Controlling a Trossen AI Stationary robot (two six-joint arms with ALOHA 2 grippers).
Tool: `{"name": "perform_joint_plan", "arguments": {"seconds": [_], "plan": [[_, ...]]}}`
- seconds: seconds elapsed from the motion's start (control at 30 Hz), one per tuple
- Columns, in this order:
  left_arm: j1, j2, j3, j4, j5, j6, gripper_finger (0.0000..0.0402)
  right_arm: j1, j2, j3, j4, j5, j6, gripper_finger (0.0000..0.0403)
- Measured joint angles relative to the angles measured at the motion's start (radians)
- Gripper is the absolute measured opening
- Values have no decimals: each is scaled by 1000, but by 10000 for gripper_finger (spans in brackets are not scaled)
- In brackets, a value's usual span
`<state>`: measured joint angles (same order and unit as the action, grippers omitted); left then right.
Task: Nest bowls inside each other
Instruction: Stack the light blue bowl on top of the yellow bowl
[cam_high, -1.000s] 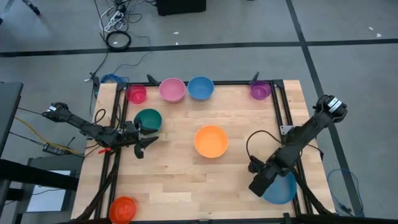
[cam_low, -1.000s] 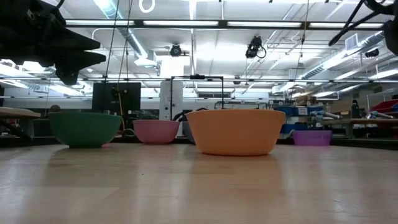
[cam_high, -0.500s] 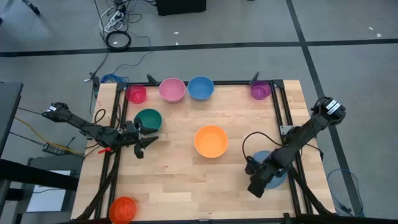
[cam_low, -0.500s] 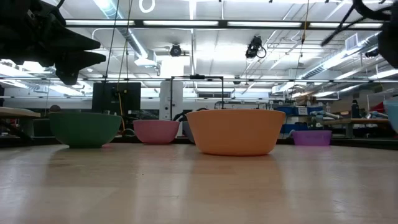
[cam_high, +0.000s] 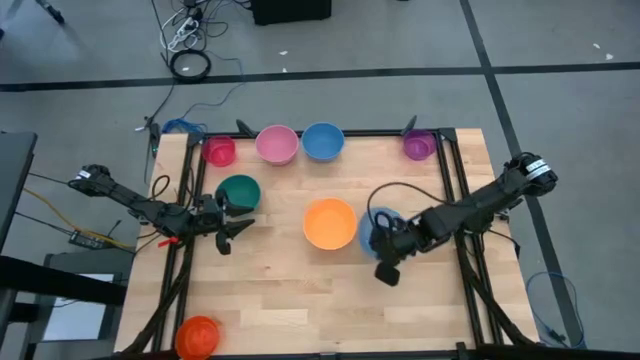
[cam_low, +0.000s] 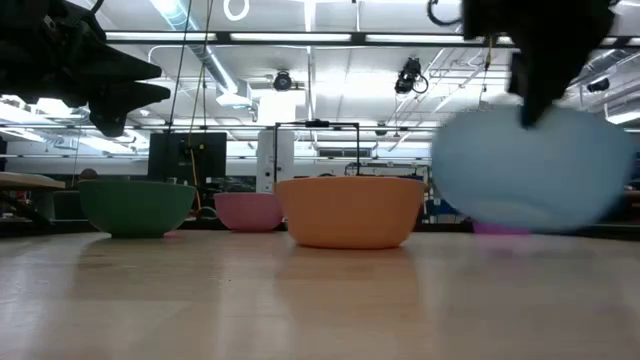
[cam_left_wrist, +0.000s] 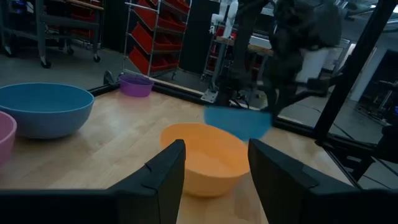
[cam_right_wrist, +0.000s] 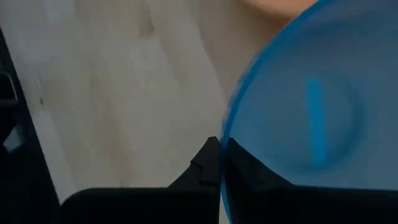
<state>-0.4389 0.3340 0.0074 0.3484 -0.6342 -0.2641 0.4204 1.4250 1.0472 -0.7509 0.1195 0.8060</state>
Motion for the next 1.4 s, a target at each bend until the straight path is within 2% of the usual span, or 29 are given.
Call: {"name": "perform_joint_plan", "arguments": {"seconds": [0.17,0.33,0.47,0.63,0.8,0.9,1.13,1.23,1.4], "plan": [[0,0,0,2,0,-2,184,-27,-1,112,-117,65,-109,1],[0,0,0,4,-1,-2,184,-59,33,171,-57,51,-217,1],[0,0,0,4,-2,-2,184,-95,140,241,-32,21,-341,1],[0,0,0,4,-2,-2,184,-139,301,412,-25,-14,-528,1],[0,0,0,5,-2,-2,184,-179,427,576,-112,-46,-641,1],[0,0,0,3,-1,-2,184,-202,480,612,-172,-68,-664,0],[0,0,0,-2,-1,6,184,-220,522,614,-187,-89,-705,3],[0,0,0,-2,-1,7,184,-229,521,615,-178,-90,-713,28],[0,0,0,-2,0,8,184,-240,518,616,-181,-58,-713,110]]}}
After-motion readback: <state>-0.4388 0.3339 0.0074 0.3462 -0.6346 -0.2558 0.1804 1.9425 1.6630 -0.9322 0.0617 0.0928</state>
